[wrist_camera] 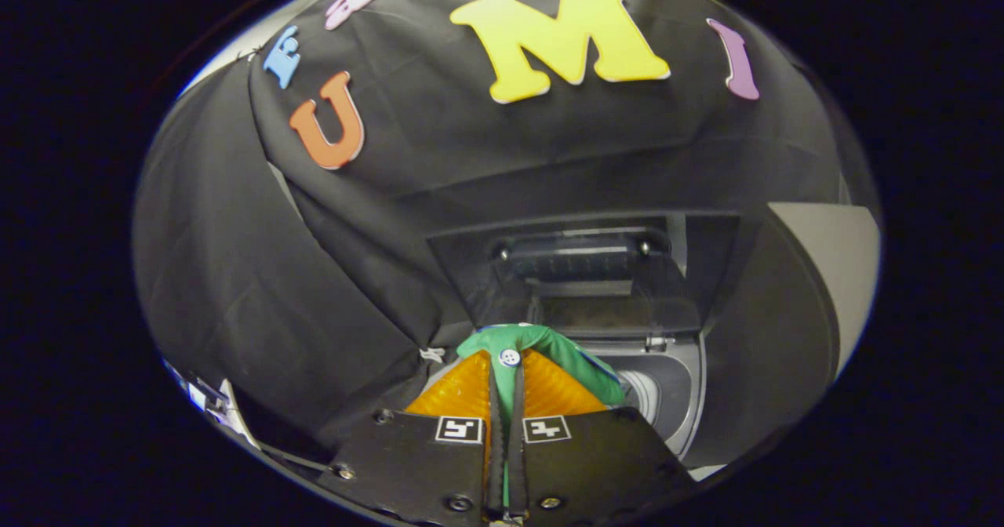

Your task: Put the clothes into the washing machine and then close the washing machine lid.

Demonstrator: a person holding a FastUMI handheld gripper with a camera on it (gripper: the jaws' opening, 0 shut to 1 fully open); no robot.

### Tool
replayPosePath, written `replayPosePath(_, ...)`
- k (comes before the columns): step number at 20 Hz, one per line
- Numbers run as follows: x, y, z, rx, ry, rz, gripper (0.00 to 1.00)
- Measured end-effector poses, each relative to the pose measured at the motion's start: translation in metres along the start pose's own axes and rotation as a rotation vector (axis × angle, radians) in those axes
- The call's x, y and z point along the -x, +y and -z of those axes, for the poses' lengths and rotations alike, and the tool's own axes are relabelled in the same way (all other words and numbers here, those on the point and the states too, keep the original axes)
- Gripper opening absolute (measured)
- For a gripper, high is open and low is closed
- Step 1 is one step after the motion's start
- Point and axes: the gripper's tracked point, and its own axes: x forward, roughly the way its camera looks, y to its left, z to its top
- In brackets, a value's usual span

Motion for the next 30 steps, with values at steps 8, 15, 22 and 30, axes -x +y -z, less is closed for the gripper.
replayPosePath(8, -0.061, -0.040, 0.065, -0.110, 0.207, 0.106, 0.06)
replayPosePath(15, -0.082, -0.058, 0.085, -0.169, 0.333, 0.182, 0.08)
replayPosePath(22, -0.081, -0.065, 0.086, -0.152, 0.345, 0.215, 0.14)
replayPosePath(30, -0.080, -0.070, 0.074, -0.040, 0.276, 0.214, 0.94)
